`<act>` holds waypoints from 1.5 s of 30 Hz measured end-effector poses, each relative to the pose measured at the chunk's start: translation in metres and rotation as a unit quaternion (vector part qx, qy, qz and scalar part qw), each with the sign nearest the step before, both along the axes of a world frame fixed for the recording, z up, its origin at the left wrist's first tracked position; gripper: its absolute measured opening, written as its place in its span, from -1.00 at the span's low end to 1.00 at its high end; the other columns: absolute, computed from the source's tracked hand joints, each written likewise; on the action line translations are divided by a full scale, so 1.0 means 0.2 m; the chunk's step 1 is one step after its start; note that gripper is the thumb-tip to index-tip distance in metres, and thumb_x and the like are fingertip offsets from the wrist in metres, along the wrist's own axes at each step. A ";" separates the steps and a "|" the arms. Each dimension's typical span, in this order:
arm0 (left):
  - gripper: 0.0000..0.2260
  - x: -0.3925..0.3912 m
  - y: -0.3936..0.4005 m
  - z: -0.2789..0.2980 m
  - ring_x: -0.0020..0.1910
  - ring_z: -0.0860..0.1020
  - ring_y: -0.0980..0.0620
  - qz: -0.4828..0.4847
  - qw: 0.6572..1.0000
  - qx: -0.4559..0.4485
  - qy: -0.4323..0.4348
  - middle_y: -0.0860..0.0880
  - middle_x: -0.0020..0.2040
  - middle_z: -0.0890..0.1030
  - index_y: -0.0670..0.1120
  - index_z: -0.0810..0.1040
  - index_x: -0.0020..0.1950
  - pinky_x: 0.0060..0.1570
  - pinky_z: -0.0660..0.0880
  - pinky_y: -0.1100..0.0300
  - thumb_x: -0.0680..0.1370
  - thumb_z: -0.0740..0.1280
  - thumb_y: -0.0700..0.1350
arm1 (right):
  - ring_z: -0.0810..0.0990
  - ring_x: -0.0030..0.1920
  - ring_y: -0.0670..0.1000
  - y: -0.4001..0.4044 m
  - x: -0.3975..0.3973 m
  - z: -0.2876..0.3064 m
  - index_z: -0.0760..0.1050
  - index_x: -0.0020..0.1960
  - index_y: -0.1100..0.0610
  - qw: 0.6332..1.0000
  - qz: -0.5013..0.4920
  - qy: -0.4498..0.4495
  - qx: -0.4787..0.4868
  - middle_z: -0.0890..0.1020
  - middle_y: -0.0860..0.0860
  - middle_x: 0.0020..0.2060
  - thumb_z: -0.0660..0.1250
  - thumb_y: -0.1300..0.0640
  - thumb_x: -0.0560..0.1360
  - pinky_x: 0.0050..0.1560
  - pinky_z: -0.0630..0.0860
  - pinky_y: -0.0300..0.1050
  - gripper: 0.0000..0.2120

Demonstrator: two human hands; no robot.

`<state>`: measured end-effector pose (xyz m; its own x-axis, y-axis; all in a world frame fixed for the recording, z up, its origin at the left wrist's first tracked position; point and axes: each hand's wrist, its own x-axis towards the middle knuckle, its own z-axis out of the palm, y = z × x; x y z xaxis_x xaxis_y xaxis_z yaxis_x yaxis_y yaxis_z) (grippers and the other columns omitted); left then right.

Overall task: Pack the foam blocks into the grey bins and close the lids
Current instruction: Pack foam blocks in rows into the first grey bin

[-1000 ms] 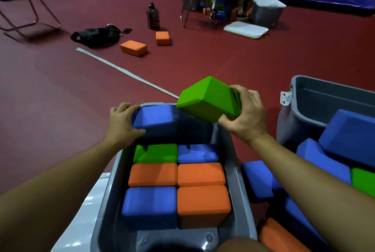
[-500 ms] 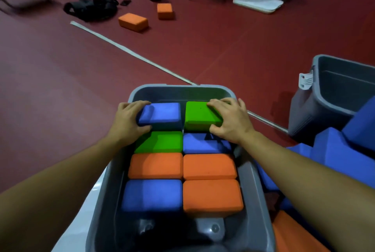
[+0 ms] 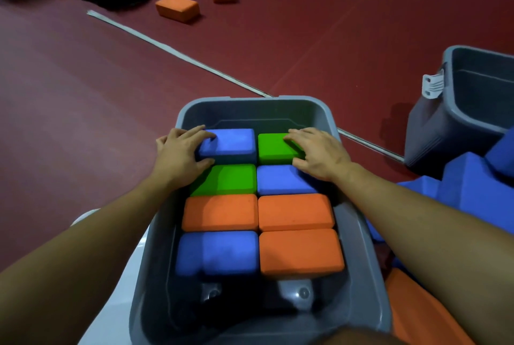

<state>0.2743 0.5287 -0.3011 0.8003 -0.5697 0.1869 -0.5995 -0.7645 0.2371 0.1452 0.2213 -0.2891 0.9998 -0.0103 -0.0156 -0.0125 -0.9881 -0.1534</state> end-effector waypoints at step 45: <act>-0.51 -0.17 0.52 0.05 0.07 0.60 -0.08 0.151 0.876 -0.393 0.234 -0.10 0.12 0.66 -0.12 0.61 0.22 0.11 0.56 -0.03 0.35 0.39 0.08 | 0.51 0.23 0.09 1.13 -0.09 0.64 0.41 0.40 -0.02 0.969 0.240 0.003 0.062 0.54 0.00 0.28 0.41 -0.30 0.34 0.19 0.50 0.04 -0.30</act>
<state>0.2399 0.6323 -0.2915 0.9863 -0.1610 0.0364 -0.0934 -0.3623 0.9274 0.1279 0.4475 -0.1616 0.8891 0.4577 0.0075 0.4423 -0.8546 -0.2722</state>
